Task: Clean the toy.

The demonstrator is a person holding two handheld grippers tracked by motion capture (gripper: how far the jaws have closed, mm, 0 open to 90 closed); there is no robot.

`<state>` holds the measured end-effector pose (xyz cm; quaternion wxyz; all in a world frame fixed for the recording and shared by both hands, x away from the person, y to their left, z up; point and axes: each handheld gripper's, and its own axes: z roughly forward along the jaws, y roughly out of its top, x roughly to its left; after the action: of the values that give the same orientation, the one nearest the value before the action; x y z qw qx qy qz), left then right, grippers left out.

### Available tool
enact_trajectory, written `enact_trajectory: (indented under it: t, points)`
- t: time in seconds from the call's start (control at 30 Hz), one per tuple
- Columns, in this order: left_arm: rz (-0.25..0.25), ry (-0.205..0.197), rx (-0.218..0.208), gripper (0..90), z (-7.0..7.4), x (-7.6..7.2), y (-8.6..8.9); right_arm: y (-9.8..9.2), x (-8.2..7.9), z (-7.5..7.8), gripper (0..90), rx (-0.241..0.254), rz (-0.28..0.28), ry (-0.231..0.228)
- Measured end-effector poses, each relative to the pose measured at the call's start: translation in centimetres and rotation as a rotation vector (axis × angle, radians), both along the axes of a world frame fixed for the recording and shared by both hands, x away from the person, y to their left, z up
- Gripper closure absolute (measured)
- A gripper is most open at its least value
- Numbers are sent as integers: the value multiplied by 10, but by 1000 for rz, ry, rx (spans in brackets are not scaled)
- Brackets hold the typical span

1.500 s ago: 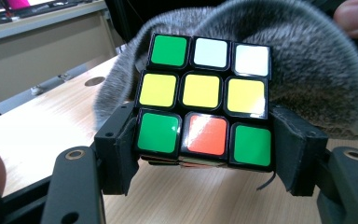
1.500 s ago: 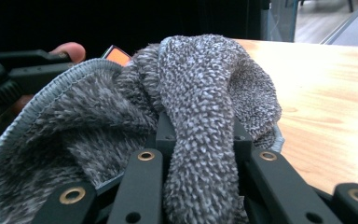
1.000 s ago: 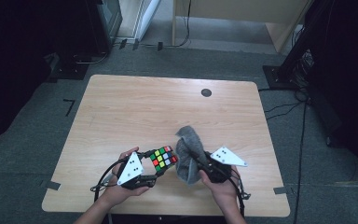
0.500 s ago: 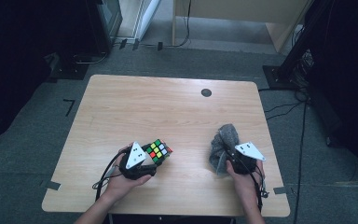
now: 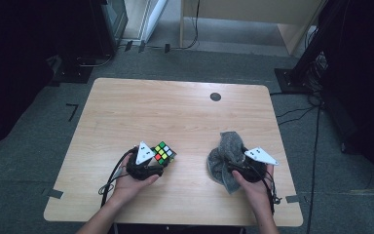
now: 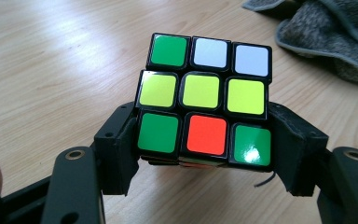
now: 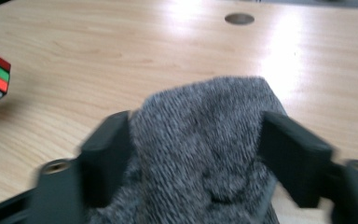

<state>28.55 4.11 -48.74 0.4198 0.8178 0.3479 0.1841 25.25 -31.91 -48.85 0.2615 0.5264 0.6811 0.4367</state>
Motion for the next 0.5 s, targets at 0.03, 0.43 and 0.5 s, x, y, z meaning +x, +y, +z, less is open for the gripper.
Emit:
enact_trajectory:
  t: [0.03,0.43,0.5]
  points:
    - [1,5,2,336,0,1,0,-1,0,-2,373,4,5,12]
    - [50,45,29,335,-8,14,-5,-1,1,-8,557,52,20,61]
    - [58,42,29,333,-10,14,-8,-1,1,-9,560,54,23,63]
